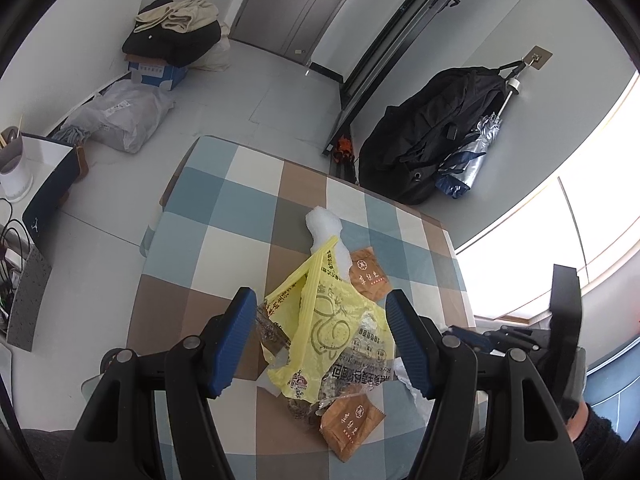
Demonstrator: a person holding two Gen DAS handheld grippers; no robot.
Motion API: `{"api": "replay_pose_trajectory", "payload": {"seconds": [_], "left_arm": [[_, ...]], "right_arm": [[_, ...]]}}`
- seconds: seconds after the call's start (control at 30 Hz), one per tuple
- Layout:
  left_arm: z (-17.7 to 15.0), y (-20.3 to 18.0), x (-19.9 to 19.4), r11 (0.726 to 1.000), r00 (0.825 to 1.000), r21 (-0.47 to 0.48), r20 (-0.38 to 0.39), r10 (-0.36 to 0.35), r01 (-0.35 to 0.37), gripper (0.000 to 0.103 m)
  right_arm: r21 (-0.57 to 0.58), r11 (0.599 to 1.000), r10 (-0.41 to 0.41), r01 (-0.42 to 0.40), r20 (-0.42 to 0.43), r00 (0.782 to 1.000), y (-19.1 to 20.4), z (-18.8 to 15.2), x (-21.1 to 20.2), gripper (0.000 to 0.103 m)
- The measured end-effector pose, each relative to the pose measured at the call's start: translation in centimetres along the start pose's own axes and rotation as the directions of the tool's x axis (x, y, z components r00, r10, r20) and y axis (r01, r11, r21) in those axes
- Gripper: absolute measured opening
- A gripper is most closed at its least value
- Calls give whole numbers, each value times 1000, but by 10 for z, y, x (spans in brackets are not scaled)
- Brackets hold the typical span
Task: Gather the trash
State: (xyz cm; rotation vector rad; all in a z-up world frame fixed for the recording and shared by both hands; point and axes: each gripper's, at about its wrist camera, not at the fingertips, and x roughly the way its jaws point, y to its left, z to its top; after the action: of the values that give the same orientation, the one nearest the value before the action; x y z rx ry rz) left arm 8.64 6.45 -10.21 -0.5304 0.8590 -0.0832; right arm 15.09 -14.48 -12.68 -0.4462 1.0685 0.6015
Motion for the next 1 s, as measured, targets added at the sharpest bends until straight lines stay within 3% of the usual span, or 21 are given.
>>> {"api": "replay_pose_trajectory", "payload": {"seconds": [0.17,0.33,0.5,0.7,0.77,1.0], "left_arm": [[-4,-8,2,999,1000,46,-4,16,-16,63],[-14,-29,6,990,999,139,-29,16,-12,63],[-31,-72,13,964,993,260,-111,-32,60,63],[-54,-118,41,917,964,371,-262,-46,145,63],[-61,-128,56,912,945,376,-325,-35,163,63],[-76,-145,100,902,918,418,-390,73,106,63]], "right_arm": [[157,980,102,-120,117,988,-27,-1,-28,5],[302,918,175,-256,273,946,-58,-11,-61,4],[375,870,167,-319,384,908,-83,-29,-85,4],[448,807,165,-385,456,875,-105,-59,-85,4],[472,790,151,-391,469,870,-114,-70,-84,4],[504,782,95,-367,486,869,-138,-98,-88,4]]}}
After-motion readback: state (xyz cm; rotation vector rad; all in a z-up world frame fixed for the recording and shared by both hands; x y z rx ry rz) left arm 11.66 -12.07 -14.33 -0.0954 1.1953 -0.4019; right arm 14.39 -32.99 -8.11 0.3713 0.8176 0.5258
